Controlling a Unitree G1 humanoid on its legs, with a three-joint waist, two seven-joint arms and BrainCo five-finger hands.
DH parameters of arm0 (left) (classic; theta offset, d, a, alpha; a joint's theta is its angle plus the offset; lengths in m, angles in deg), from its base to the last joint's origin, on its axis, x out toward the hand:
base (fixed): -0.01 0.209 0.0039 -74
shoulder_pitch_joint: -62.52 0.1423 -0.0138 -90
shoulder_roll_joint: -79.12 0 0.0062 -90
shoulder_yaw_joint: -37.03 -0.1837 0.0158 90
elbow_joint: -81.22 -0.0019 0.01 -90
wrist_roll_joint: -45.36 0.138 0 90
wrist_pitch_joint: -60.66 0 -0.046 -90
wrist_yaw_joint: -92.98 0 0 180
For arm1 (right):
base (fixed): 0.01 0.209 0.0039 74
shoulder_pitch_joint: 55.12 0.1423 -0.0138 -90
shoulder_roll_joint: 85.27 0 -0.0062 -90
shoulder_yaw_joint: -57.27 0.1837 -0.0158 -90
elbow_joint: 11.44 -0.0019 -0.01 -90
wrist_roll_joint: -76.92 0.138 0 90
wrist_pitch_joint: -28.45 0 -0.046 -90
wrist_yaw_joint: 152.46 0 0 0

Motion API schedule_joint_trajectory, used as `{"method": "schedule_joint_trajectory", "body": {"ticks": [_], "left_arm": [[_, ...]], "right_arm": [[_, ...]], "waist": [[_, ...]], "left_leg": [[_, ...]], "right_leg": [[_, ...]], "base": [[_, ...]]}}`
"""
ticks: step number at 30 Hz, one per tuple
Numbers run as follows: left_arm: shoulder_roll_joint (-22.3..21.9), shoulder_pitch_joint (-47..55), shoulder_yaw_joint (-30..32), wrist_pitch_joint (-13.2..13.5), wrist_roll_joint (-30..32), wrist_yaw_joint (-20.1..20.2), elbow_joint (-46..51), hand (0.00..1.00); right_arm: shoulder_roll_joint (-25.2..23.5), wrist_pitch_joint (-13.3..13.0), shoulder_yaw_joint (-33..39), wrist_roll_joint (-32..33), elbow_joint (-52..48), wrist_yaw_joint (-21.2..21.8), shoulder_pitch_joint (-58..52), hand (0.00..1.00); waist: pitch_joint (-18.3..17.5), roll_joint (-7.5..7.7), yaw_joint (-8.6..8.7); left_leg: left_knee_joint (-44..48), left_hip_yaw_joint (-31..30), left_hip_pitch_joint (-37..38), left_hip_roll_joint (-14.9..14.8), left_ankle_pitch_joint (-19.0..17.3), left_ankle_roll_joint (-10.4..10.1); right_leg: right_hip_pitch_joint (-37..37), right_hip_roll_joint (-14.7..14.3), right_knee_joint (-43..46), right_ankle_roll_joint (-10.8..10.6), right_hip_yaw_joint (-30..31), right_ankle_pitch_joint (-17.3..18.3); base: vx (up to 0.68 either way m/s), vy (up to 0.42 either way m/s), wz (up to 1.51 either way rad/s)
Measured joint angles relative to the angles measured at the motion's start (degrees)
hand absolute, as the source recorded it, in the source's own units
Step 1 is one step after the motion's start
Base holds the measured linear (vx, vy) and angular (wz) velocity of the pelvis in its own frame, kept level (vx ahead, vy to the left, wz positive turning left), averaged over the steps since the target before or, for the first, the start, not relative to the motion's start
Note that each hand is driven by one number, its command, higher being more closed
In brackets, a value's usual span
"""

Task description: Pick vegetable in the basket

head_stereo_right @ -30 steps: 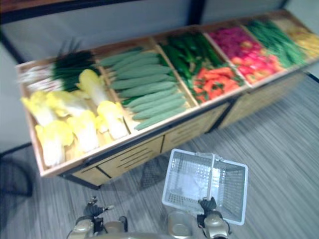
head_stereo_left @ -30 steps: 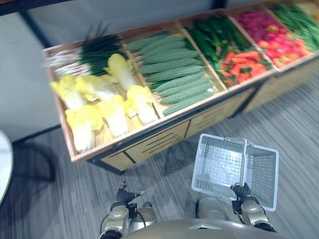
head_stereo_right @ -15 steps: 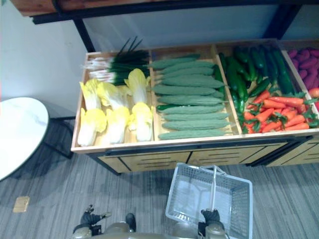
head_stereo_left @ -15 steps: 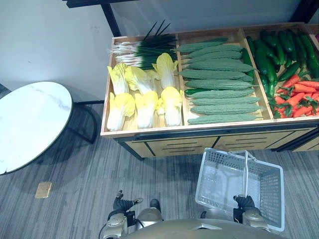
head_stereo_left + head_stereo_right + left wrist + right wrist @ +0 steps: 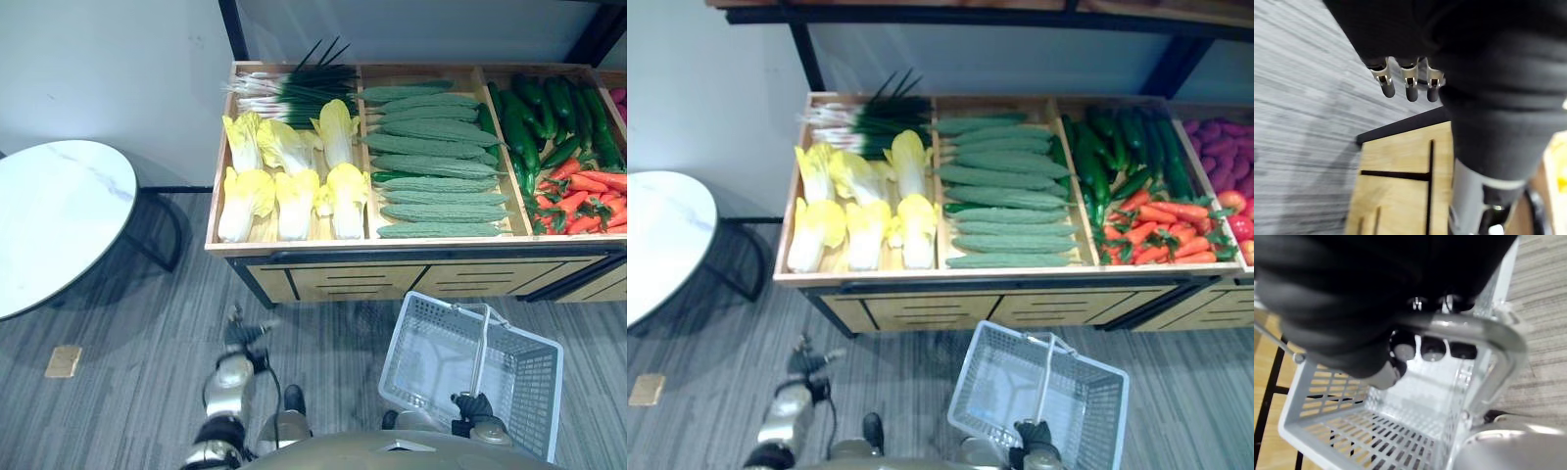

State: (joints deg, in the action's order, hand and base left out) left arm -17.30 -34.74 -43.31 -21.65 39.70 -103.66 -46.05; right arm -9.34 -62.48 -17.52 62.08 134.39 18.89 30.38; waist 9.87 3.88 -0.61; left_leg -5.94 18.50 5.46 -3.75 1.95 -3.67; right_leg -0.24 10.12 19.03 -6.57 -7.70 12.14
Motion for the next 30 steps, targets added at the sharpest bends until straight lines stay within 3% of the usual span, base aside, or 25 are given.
{"method": "schedule_joint_trajectory", "body": {"ticks": [2, 3, 5, 10, 12, 16, 18, 23, 28, 30], "left_arm": [[2.7, -1.9, 0.0, 0.6, 0.0, -1.5, 3.2, 0.00], [3.2, -2.4, 0.1, 0.6, -0.1, -1.8, 4.0, 0.00], [4.9, -4.8, 0.0, 0.7, 0.1, -2.7, 7.1, 0.00], [7.4, -8.1, 1.0, 1.7, 1.2, -4.6, 16.8, 0.00], [9.1, -11.2, -0.3, 1.8, 6.3, -4.4, 18.0, 0.00], [10.0, -14.6, -5.1, 1.5, 12.2, -3.7, 17.7, 0.00], [9.9, -17.4, -10.5, 1.0, 17.0, -3.0, 14.9, 0.00], [9.3, -26.5, -14.2, -1.2, 23.2, -1.9, 5.2, 0.00], [9.0, -33.7, -14.1, -3.5, 23.2, -1.9, -9.6, 0.00], [8.9, -33.9, -13.8, -3.8, 23.4, -2.0, -11.4, 0.00]], "right_arm": [[0.0, -0.2, -1.5, 0.0, -0.5, 0.0, -0.1, 1.00], [0.0, -0.3, -1.6, 0.0, -0.5, 0.0, -0.1, 1.00], [0.2, -0.5, -2.1, 0.0, -0.5, -0.1, -0.9, 1.00], [1.4, -0.7, -2.0, 0.0, -0.8, -0.5, -0.7, 1.00], [1.5, -0.7, -1.0, 0.0, -0.8, -0.5, -0.8, 1.00], [1.5, -0.7, -0.8, 0.0, -0.7, -0.4, -0.8, 1.00], [1.8, -0.8, 0.2, 0.0, -0.8, -0.5, -0.4, 1.00], [3.6, -0.8, 0.3, 0.0, -1.4, -0.6, 2.7, 1.00], [3.8, -0.8, 0.5, 0.0, -2.1, -0.9, 6.7, 1.00], [3.9, -0.8, 0.5, 0.0, -2.1, -1.3, 7.2, 1.00]], "waist": [[-0.3, 0.47, 0.45], [0.0, 0.02, 0.48], [-0.6, 1.28, 0.88], [0.1, -1.10, 0.73], [-0.1, -2.05, 0.88], [0.1, -2.53, 1.02], [0.9, -3.87, 1.76], [3.9, -6.62, 4.16], [8.2, -7.77, 4.99], [8.7, -8.09, 5.51]], "left_leg": [[0.3, -1.1, 0.9, -0.4, -0.2, 0.4], [0.3, -1.7, 0.9, -0.5, -0.1, 0.6], [0.3, -3.6, 0.4, 0.2, 0.4, 0.4], [0.3, -3.3, 0.0, -0.4, 1.1, -0.1], [0.3, -2.9, 0.5, -1.6, 1.3, -0.4], [0.3, -0.8, 0.5, -3.1, 1.8, -1.0], [0.3, 0.1, 0.0, -3.2, 2.2, -0.7], [0.3, 2.9, -3.6, -2.8, 3.8, -0.5], [0.3, 5.6, -5.9, -3.7, 5.3, -0.6], [0.3, 6.2, -7.6, -4.2, 5.3, -0.6]], "right_leg": [[2.1, -0.6, 4.8, -0.1, 1.5, -0.2], [2.0, -1.1, 4.3, 0.1, 2.0, 0.2], [-1.8, -1.1, -2.1, 1.7, 0.8, 0.7], [-3.8, -2.2, -6.1, 1.8, 0.6, 0.6], [-4.6, -3.4, -7.0, 2.9, 0.7, -0.5], [-4.7, -4.6, -9.1, 3.5, 0.8, -2.8], [-4.4, -4.8, -10.4, 3.5, 1.2, -4.2], [0.1, -4.1, -11.1, 3.1, 3.6, -5.2], [4.1, -5.2, -11.3, 3.4, 6.4, -6.2], [6.3, -6.0, -11.3, 3.7, 7.2, -6.8]], "base": [[0.12, 0.027, 0.10], [0.15, -0.033, 0.40], [0.17, -0.097, 0.50], [0.09, -0.067, 0.08], [0.07, -0.075, -0.06], [0.02, -0.026, -0.18], [-0.01, 0.002, -0.19], [-0.08, 0.017, -0.24], [-0.14, -0.021, -0.34], [-0.16, -0.031, -0.29]]}}
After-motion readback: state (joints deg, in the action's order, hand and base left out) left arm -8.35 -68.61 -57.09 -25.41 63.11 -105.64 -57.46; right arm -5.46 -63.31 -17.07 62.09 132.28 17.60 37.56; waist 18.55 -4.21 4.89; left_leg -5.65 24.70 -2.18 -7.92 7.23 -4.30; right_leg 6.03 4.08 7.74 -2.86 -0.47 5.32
